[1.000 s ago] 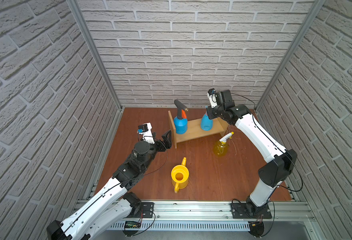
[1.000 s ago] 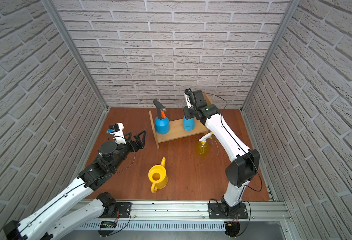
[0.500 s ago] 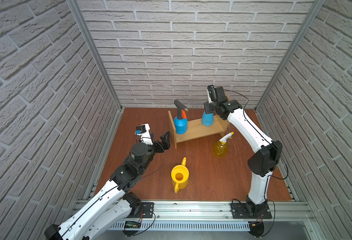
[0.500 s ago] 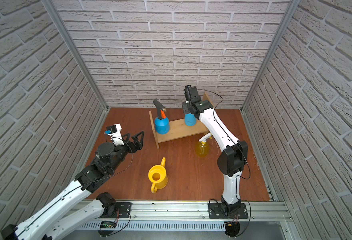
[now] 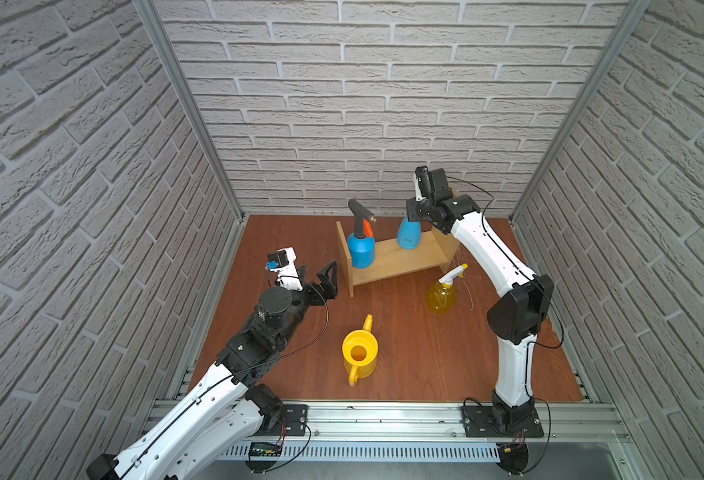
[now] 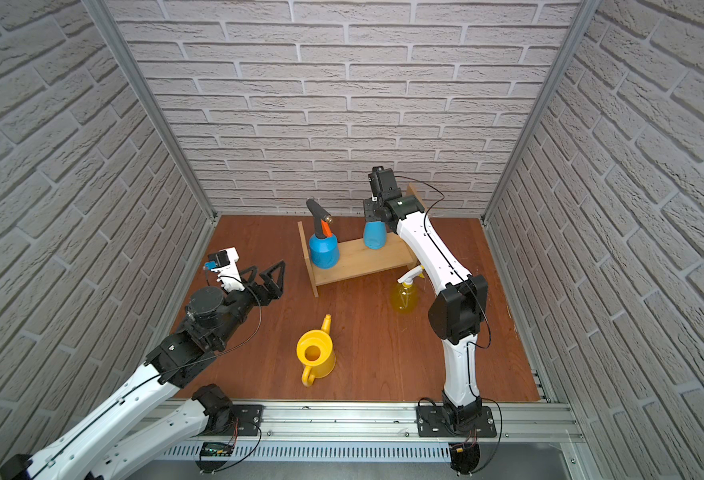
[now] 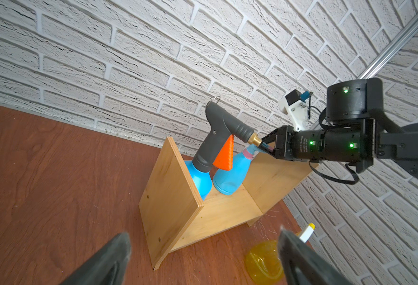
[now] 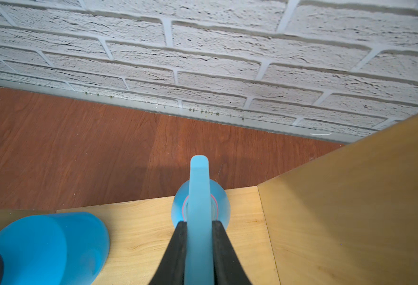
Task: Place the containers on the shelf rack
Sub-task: 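Place the container on the shelf.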
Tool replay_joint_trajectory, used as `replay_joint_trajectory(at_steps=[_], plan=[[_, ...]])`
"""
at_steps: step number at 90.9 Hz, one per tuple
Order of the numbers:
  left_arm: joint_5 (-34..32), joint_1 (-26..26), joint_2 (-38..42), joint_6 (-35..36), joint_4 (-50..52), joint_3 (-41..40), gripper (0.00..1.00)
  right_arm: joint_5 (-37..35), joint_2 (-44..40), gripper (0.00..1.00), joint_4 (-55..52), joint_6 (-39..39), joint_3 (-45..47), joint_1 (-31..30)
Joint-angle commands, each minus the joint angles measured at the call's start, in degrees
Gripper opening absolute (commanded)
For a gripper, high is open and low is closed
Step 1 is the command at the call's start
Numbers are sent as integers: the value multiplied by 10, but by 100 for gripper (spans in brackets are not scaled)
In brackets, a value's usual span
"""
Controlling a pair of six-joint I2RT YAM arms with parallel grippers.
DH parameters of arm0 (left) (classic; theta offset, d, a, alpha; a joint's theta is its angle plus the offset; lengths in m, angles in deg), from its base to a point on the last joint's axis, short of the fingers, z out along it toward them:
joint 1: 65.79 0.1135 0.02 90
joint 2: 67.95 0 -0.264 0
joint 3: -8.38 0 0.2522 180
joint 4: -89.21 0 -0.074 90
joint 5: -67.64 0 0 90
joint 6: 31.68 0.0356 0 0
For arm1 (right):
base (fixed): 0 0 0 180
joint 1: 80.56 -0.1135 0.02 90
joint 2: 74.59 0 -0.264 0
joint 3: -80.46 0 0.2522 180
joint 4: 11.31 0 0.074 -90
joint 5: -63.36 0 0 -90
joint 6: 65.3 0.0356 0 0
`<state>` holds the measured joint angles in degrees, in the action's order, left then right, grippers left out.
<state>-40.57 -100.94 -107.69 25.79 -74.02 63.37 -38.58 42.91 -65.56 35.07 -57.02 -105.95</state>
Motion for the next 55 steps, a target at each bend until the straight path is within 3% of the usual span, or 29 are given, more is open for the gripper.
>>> replay_joint_trajectory(at_steps=[1,55], plan=[[-8,4,5,0,-15,-6,98,17,6,5,-7,6,-10,-1],[-2,6,-6,-1,-27,-8,98,12,-29,7,-30,-27,-6,-17]])
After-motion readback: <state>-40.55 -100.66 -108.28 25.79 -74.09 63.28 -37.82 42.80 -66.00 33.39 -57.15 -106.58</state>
